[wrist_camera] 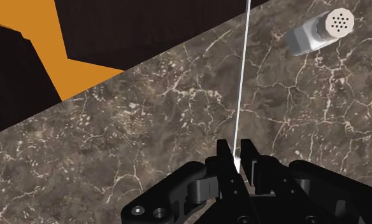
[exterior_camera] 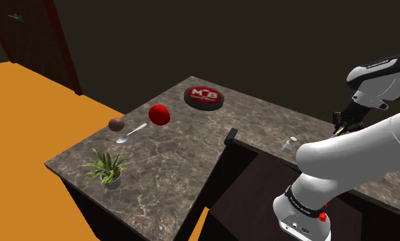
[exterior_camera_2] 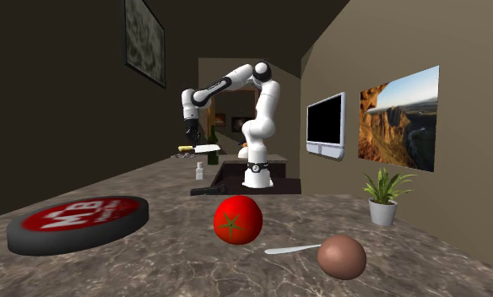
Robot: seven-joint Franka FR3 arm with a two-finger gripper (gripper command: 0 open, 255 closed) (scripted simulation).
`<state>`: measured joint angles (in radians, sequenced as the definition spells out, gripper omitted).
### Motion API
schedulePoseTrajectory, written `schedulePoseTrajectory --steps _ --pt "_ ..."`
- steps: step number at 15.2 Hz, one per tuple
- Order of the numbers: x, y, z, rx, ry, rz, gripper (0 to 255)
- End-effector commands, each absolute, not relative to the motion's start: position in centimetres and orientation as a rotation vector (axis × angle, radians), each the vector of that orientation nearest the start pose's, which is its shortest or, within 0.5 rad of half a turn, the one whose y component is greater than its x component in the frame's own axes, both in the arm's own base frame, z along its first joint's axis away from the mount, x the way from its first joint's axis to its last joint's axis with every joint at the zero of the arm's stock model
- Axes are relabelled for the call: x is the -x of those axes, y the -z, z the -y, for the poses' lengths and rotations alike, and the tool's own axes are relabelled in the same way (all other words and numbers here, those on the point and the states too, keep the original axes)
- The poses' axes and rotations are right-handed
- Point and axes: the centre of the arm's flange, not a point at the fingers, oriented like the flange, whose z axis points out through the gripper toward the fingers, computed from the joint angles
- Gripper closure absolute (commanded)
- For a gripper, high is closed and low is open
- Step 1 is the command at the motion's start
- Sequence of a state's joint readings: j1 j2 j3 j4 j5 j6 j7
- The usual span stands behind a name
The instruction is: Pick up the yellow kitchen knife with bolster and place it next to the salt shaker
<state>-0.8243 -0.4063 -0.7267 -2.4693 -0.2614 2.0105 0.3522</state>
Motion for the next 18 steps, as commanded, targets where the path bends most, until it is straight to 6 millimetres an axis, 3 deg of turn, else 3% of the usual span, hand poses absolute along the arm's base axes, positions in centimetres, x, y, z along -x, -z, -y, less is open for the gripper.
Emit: schedulePoseTrajectory --steps 1,18 --pt "0.9 -38.2 42.2 1.989 -0.132 -2.297 255" --pt "0.9 -29.3 42.2 1.989 -0.132 -2.297 255"
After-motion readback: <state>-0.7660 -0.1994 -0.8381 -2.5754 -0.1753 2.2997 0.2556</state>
